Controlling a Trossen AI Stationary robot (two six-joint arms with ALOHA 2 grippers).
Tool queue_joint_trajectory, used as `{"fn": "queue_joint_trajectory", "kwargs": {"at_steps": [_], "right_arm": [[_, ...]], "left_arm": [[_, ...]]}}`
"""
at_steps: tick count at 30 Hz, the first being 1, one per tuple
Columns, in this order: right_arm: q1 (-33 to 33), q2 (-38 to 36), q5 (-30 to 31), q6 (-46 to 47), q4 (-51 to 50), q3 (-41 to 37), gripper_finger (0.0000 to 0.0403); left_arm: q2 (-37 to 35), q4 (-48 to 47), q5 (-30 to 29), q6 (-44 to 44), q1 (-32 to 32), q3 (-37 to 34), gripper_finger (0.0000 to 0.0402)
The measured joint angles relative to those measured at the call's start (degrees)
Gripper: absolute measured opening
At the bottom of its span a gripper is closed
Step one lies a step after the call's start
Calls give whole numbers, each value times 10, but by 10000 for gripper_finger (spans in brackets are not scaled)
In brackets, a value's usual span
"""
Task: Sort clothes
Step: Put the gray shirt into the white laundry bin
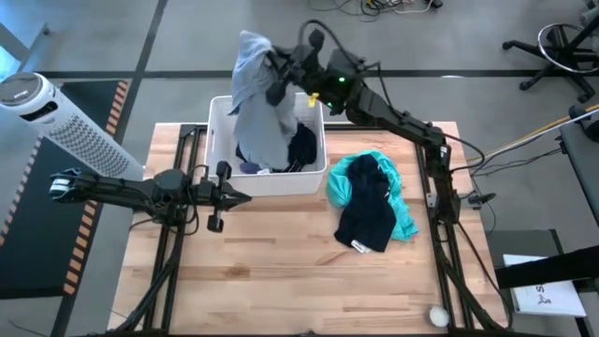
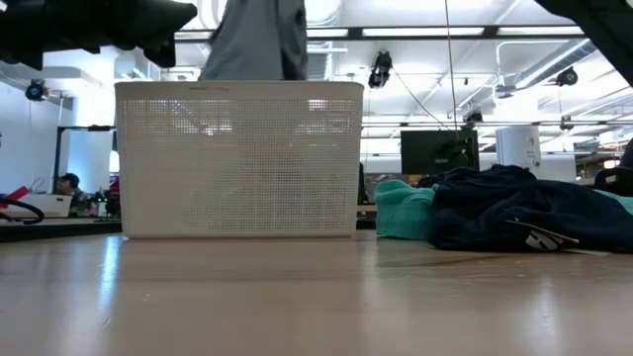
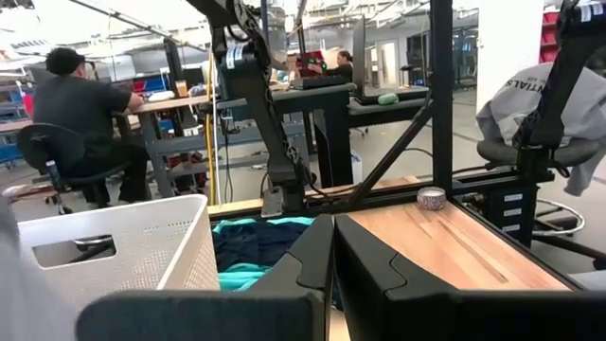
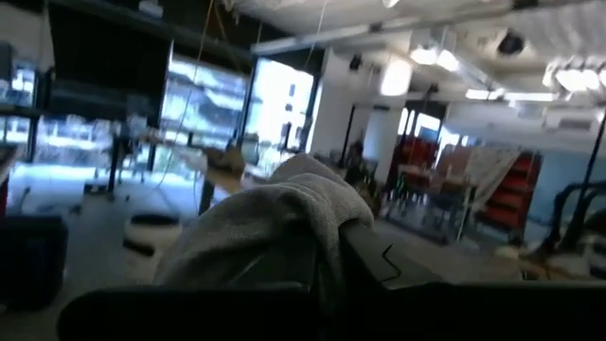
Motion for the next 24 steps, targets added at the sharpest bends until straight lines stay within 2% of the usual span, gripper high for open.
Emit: {"fn": "queue_joint_trajectory", "kwargs": {"at_steps": [5, 9, 15, 24], "right_arm": [[-4, 9, 0, 27, -120, 0, 5], [-3, 10, -1, 51, -227, 0, 26], [-3, 10, -11, 100, -340, 0, 88], [-1, 9, -38, 96, -400, 0, 191]], "left_arm": [[1, 9, 0, 0, 0, 0, 0], [0, 22, 0, 0, 0, 0, 0], [2, 30, 0, 0, 0, 0, 0], [16, 43, 0, -5, 0, 0, 0]]}}
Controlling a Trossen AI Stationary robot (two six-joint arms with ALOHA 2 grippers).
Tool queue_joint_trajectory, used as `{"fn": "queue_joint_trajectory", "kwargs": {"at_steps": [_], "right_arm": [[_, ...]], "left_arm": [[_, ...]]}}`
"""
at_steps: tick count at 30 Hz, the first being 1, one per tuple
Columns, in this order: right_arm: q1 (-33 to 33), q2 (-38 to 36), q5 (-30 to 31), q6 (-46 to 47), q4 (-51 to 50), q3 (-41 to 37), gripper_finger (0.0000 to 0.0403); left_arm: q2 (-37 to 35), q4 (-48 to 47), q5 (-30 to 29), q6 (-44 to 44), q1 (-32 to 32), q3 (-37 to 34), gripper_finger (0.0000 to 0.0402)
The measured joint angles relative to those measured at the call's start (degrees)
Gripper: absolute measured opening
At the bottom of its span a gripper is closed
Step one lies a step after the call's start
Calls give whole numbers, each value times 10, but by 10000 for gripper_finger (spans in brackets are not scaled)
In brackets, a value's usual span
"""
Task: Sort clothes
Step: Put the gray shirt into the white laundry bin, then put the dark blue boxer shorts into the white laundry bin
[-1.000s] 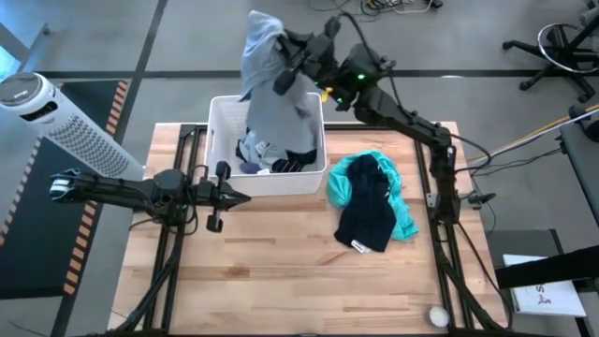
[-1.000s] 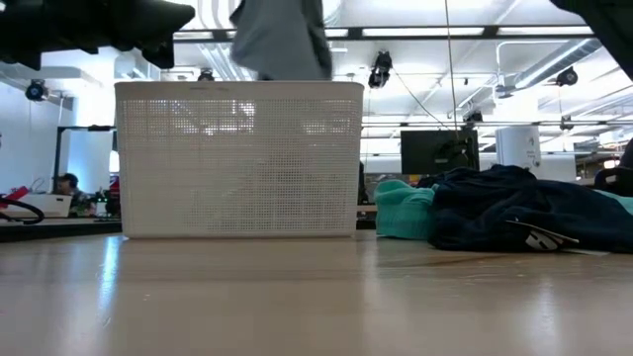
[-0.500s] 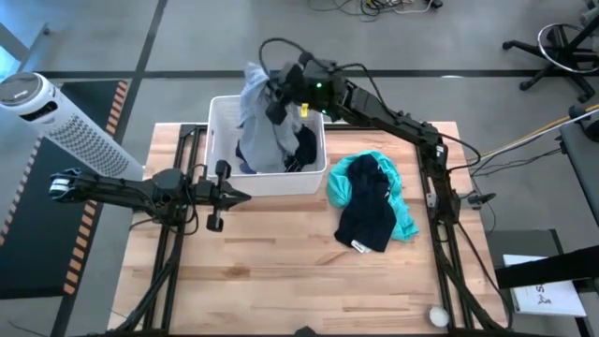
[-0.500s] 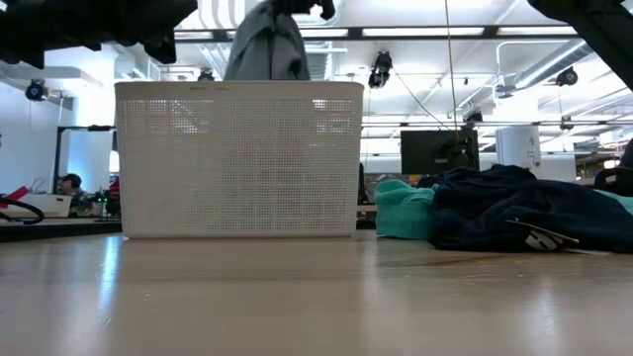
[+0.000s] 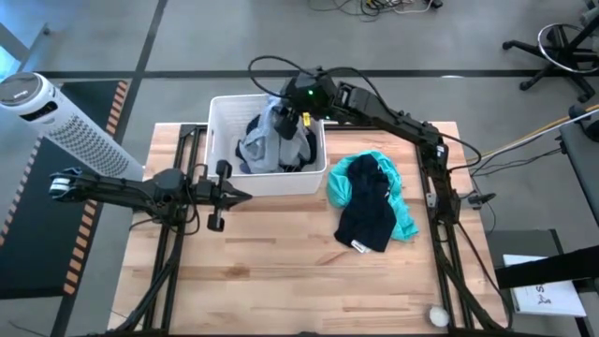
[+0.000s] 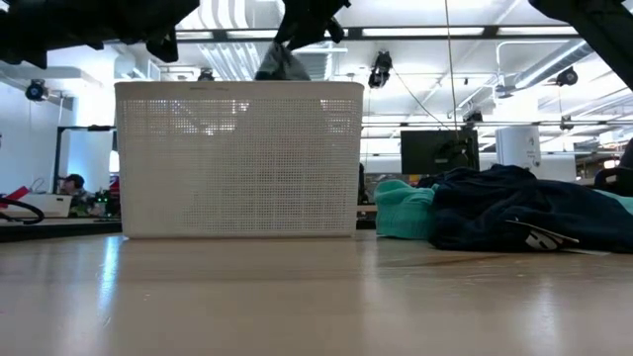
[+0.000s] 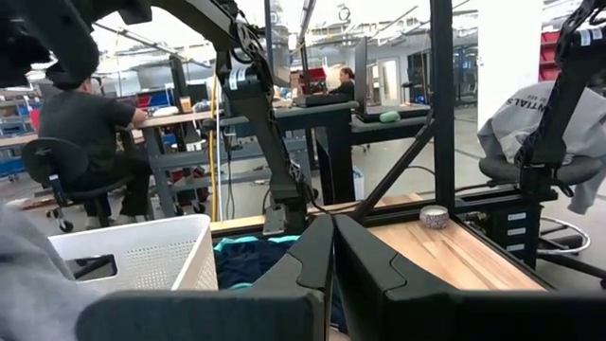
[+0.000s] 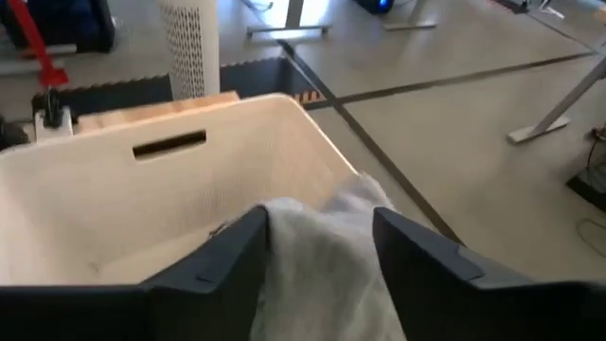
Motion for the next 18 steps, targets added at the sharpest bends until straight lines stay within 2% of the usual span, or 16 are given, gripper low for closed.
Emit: {"fn": "queue_joint_trajectory", "kwargs": {"at_steps": [3, 5, 9, 11, 14, 16, 18], "right_arm": [[-3, 0, -21, -2, -20, 0, 196], [-8, 6, -34, -6, -26, 0, 183], [-26, 31, -68, -31, -51, -1, 127], [-36, 48, -75, -36, -69, -2, 87], [-55, 75, -116, -37, -86, -2, 22], [-65, 96, -147, -39, -90, -2, 8], [-70, 114, -161, -39, -93, -2, 12]], "left_arm": [[3, 0, 0, -2, 0, 0, 0], [2, 0, 0, -2, 0, 0, 0], [-4, 2, 0, -2, 0, 0, 0], [-8, 2, 0, -2, 0, 0, 0], [-12, 2, 0, -5, 0, 0, 0], [-12, 2, 0, -6, 0, 0, 0], [-12, 1, 0, -6, 0, 0, 0]]}}
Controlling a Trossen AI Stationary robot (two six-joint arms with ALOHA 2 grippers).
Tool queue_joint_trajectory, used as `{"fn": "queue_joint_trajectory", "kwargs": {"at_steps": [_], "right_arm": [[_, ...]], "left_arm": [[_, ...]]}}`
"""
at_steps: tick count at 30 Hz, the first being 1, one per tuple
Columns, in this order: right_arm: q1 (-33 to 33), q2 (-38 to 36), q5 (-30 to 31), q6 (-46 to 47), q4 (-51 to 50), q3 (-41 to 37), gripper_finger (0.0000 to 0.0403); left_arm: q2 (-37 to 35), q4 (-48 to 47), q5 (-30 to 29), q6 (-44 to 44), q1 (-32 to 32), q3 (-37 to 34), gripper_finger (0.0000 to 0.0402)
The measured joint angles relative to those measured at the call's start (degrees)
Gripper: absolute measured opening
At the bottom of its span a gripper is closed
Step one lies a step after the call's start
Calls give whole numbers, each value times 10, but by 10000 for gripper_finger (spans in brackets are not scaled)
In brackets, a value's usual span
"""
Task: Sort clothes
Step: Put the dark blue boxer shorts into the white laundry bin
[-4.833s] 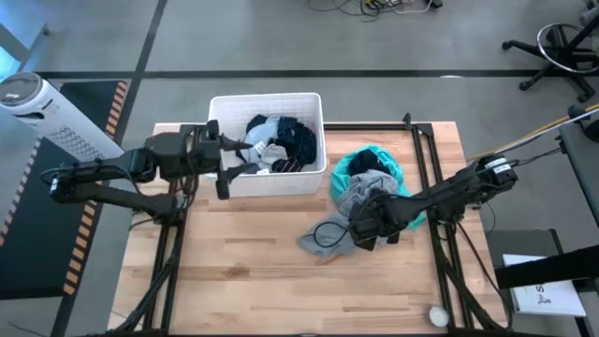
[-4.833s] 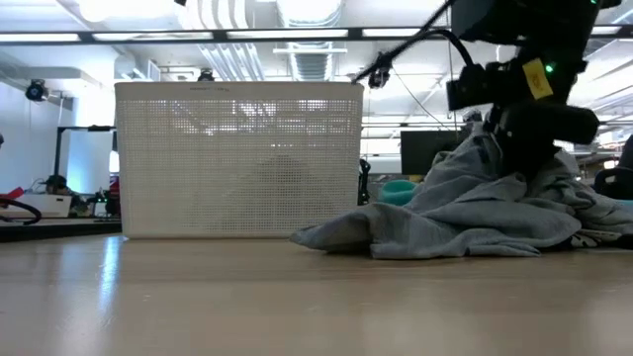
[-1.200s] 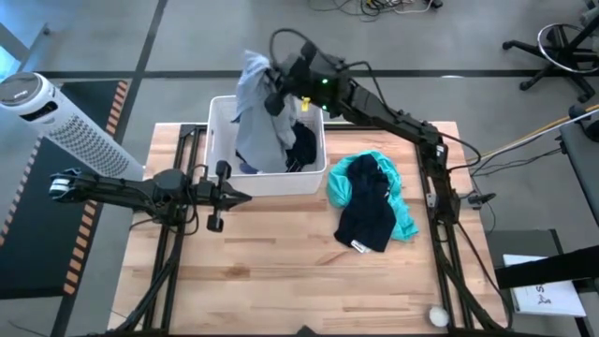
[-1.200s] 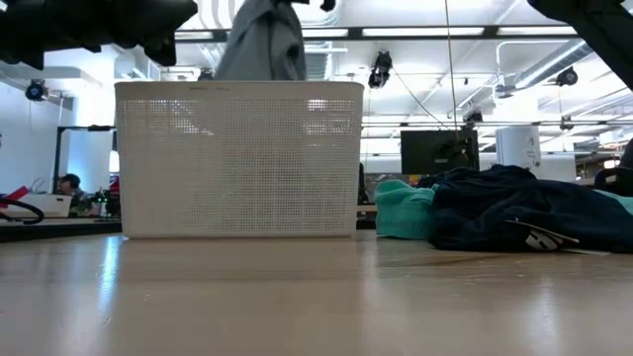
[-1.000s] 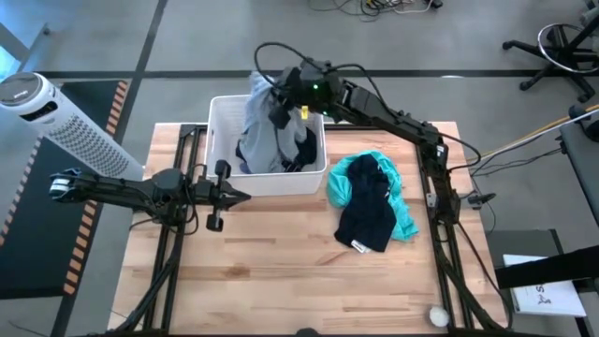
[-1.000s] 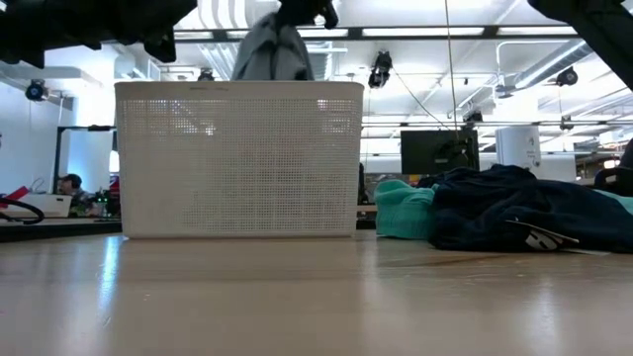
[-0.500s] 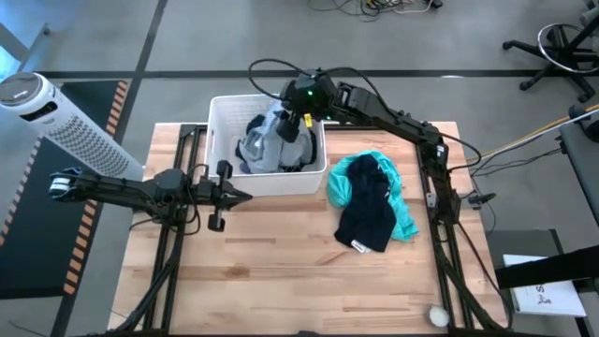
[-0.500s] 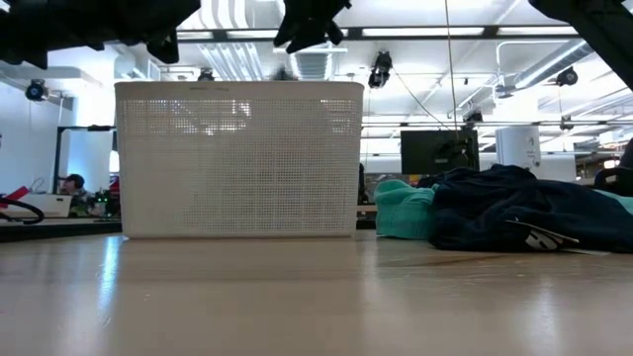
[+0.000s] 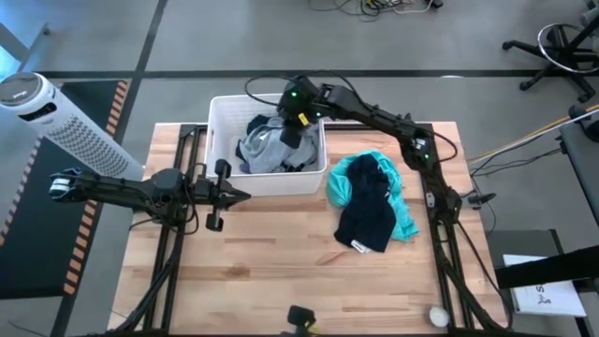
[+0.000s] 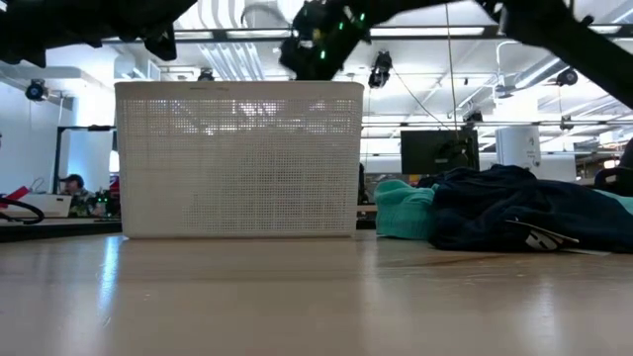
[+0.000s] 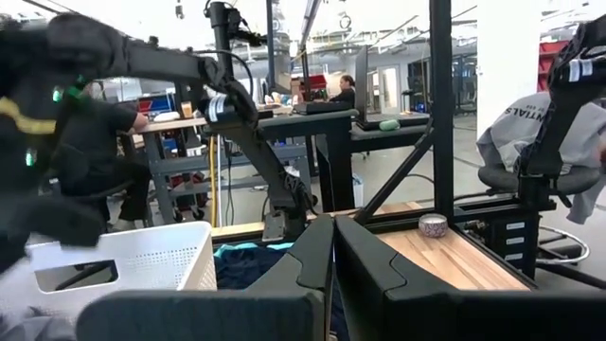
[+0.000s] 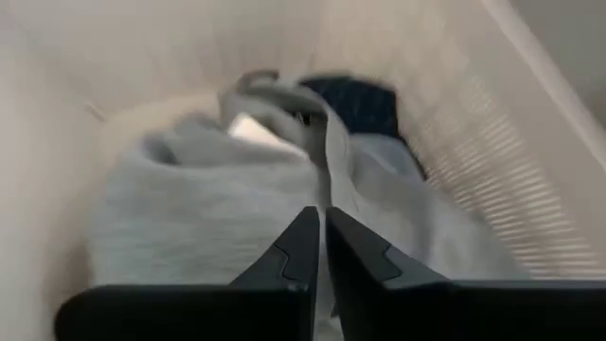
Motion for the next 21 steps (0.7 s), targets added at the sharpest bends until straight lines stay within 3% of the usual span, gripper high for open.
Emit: {"fn": "queue_joint_trajectory", "kwargs": {"at_steps": [9, 14, 21], "right_arm": [[0, 21, -11, -4, -13, -1, 11], [17, -54, -12, -12, -50, 1, 34], [44, -174, 37, -9, -212, -13, 52]], "left_arm": [[1, -3, 2, -2, 0, 0, 0], [1, -6, 3, -3, 0, 0, 0], [0, -8, 3, -5, 0, 0, 0]]}}
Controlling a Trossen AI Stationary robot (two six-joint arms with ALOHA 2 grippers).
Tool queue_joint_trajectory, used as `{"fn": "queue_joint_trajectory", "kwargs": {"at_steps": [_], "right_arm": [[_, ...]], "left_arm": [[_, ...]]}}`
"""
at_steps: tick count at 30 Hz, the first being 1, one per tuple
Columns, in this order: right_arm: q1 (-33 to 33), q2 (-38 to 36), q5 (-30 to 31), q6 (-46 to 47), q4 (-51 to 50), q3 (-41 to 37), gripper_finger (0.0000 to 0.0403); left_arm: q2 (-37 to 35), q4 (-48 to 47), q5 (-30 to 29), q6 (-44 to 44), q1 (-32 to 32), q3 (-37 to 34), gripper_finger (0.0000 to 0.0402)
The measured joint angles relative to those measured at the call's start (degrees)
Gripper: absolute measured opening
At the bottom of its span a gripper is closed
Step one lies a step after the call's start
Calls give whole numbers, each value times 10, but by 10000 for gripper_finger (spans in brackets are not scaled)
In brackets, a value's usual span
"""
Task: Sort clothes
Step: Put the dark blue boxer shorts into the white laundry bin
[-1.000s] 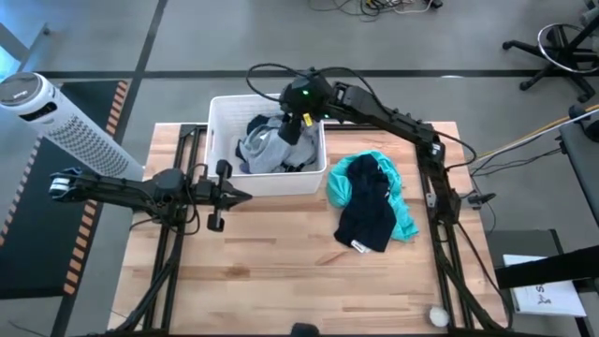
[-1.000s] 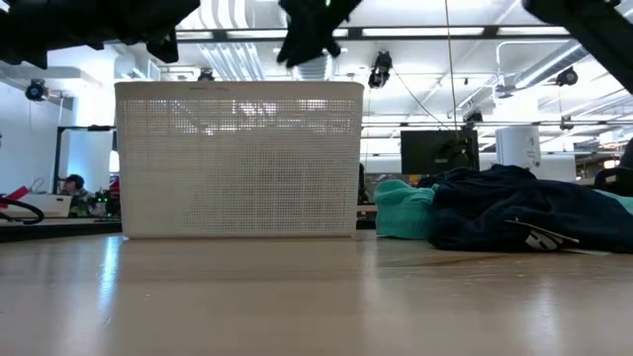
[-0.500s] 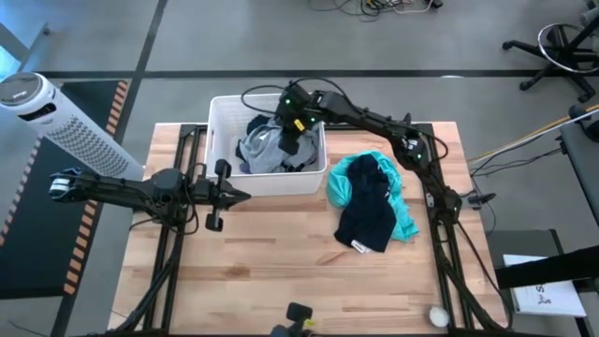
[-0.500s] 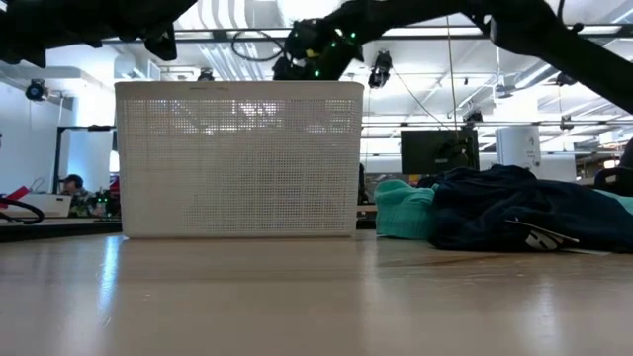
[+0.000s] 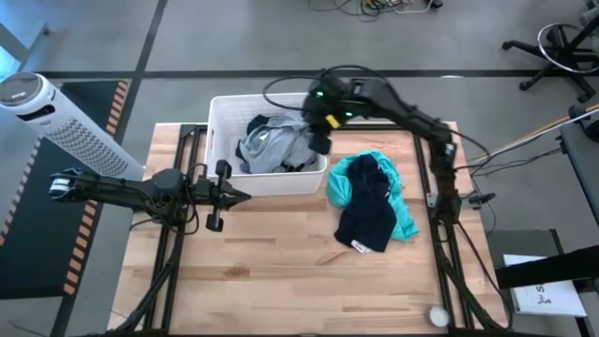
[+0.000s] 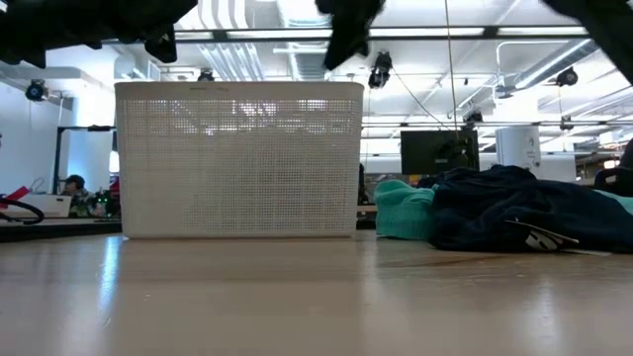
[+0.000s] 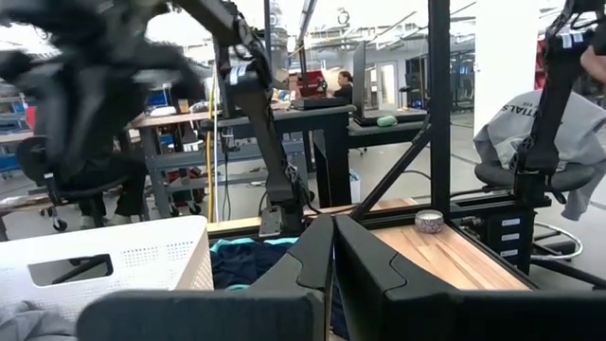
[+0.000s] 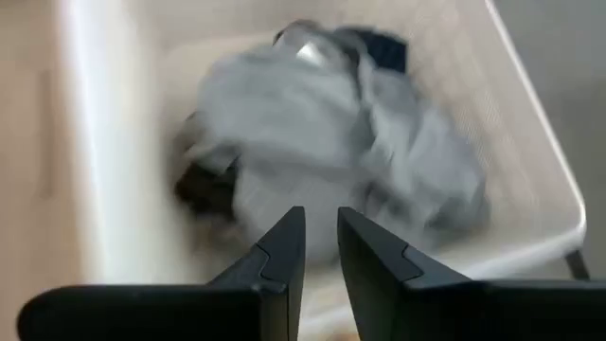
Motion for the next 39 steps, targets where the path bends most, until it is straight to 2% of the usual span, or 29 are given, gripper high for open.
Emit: {"fn": "queue_joint_trajectory", "kwargs": {"at_steps": [4, 11, 15, 19, 26, 30, 34, 39], "right_arm": [[15, -84, 3, 41, -20, -92, 47], [49, -258, 18, 132, 21, -369, 56], [72, -348, 20, 181, 56, -515, 85], [87, -409, 27, 225, 101, -621, 135], [89, -429, 28, 252, 159, -730, 233], [89, -414, 27, 252, 179, -774, 269], [89, -394, 28, 270, 210, -808, 280], [89, -365, 31, 260, 247, -834, 256]], "left_arm": [[-1, 0, 0, 0, 0, 0, 0], [-1, 2, 0, -2, 0, 0, 0], [-1, 2, 0, -4, 0, 0, 0], [-1, 2, 0, -5, 0, 0, 0], [-1, 2, 0, -5, 0, 0, 0], [-1, 2, 0, -5, 0, 0, 0], [-1, 0, 0, -10, 0, 0, 0], [0, -13, 0, -11, 0, 0, 0]]}}
